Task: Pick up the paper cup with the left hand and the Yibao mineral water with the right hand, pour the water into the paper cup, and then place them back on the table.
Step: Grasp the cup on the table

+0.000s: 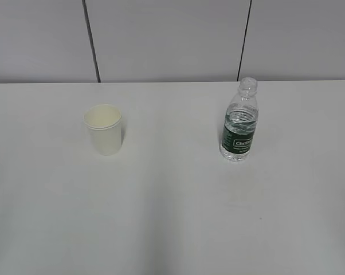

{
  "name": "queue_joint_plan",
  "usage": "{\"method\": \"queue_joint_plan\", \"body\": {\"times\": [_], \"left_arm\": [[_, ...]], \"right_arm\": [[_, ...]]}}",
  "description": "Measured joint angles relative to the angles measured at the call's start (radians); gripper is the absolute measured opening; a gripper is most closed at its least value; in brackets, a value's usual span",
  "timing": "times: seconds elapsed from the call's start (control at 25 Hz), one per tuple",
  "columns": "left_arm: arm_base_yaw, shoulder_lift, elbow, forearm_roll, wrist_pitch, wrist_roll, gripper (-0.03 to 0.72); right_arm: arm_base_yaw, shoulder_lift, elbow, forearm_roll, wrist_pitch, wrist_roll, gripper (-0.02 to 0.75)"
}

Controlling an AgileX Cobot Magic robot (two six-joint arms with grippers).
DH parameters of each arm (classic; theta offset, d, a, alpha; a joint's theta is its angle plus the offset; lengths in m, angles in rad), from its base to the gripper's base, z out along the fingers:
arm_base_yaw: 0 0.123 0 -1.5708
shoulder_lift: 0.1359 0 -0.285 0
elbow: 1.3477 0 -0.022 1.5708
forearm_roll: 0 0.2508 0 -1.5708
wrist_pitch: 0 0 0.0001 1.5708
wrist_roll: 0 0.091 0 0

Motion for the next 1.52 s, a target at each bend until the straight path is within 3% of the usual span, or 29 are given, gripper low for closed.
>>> {"method": "queue_joint_plan", "body": {"times": [1.0, 1.28, 1.52], "left_arm": [[0.000, 0.000, -0.009, 0.000, -0.009, 0.000, 0.496], [0.000, 0.033, -0.038, -0.006, -0.225, 0.000, 0.496], [0.000, 0.200, -0.038, -0.012, -0.403, 0.000, 0.496]], "right_arm": [[0.000, 0.000, 0.000, 0.010, -0.002, 0.000, 0.513], [0.000, 0.000, -0.013, 0.019, -0.129, 0.000, 0.512], [0.000, 0.051, -0.014, 0.019, -0.261, 0.000, 0.512]]}}
